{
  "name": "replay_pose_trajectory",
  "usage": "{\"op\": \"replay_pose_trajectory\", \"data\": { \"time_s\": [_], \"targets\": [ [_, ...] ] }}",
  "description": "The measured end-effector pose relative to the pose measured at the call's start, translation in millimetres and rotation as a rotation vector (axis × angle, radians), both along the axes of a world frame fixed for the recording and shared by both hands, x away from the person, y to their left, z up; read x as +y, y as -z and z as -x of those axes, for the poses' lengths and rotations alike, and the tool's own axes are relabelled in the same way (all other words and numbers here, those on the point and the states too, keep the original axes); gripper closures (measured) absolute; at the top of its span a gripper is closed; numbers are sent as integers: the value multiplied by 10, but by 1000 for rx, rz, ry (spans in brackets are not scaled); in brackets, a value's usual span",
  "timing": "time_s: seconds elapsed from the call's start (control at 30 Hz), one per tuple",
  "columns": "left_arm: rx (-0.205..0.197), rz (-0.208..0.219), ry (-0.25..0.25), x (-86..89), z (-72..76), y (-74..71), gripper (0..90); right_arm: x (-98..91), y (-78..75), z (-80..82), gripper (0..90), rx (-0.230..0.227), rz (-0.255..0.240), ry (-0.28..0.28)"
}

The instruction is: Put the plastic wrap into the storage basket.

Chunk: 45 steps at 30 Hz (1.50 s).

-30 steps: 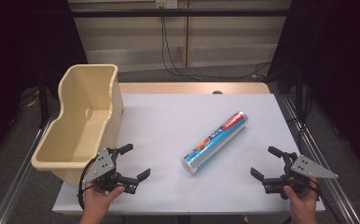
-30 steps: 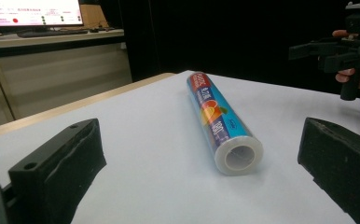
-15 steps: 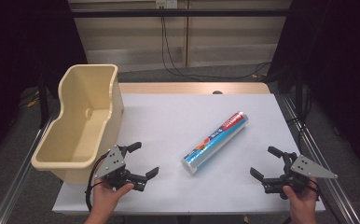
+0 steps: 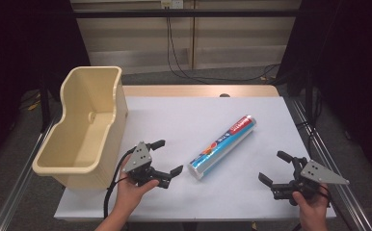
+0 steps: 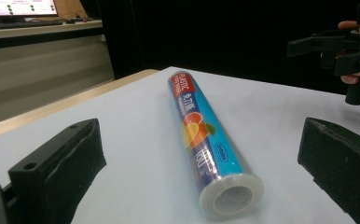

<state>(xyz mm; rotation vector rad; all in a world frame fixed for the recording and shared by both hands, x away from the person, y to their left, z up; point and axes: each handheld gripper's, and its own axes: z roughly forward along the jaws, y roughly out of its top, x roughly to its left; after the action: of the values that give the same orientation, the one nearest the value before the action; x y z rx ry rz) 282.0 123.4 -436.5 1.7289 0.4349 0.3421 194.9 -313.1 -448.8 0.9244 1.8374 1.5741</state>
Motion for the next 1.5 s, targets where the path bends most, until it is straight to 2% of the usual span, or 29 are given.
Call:
{"op": "replay_pose_trajectory", "data": {
  "time_s": [0.27,0.4,0.47,0.5,0.53,0.6,0.63,0.7,0.8,0.9,1.0,1.03,1.17,1.3,1.4,1.5],
  "targets": [
    [39,-28,22,-267,-157,41,0,8,4,-2,0,1,3,-2],
    [73,-35,34,-405,-208,61,0,11,2,1,0,-1,2,-2],
    [85,-62,31,-473,-230,59,0,11,1,2,0,-3,1,-1],
    [86,-70,6,-505,-226,62,0,7,2,3,0,-2,6,-1],
    [73,-87,-7,-533,-218,72,0,7,2,3,0,-2,6,-1],
    [36,-161,-2,-599,-198,92,26,7,-2,3,0,-6,1,0],
    [52,-194,-2,-634,-200,106,26,7,-2,3,0,-6,1,0],
    [103,-198,13,-698,-216,145,31,6,-2,5,0,-4,2,0],
    [129,-236,7,-774,-256,187,55,4,-3,6,0,-4,1,2],
    [182,-257,2,-830,-310,205,84,2,-3,7,0,-4,1,1],
    [236,-318,-6,-895,-379,222,94,-1,-2,5,0,-4,1,0],
    [236,-318,-6,-895,-379,222,94,-1,-2,5,0,-4,1,0],
    [279,-356,-2,-946,-432,208,99,-6,-2,4,0,-1,0,-3],
    [303,-410,17,-1010,-442,220,101,-8,-3,3,0,-2,-1,-3],
    [358,-446,15,-1045,-438,232,129,-5,-5,3,0,-3,0,-5],
    [367,-473,32,-1076,-438,272,148,-2,-4,2,0,-1,0,-9]
  ]
}}
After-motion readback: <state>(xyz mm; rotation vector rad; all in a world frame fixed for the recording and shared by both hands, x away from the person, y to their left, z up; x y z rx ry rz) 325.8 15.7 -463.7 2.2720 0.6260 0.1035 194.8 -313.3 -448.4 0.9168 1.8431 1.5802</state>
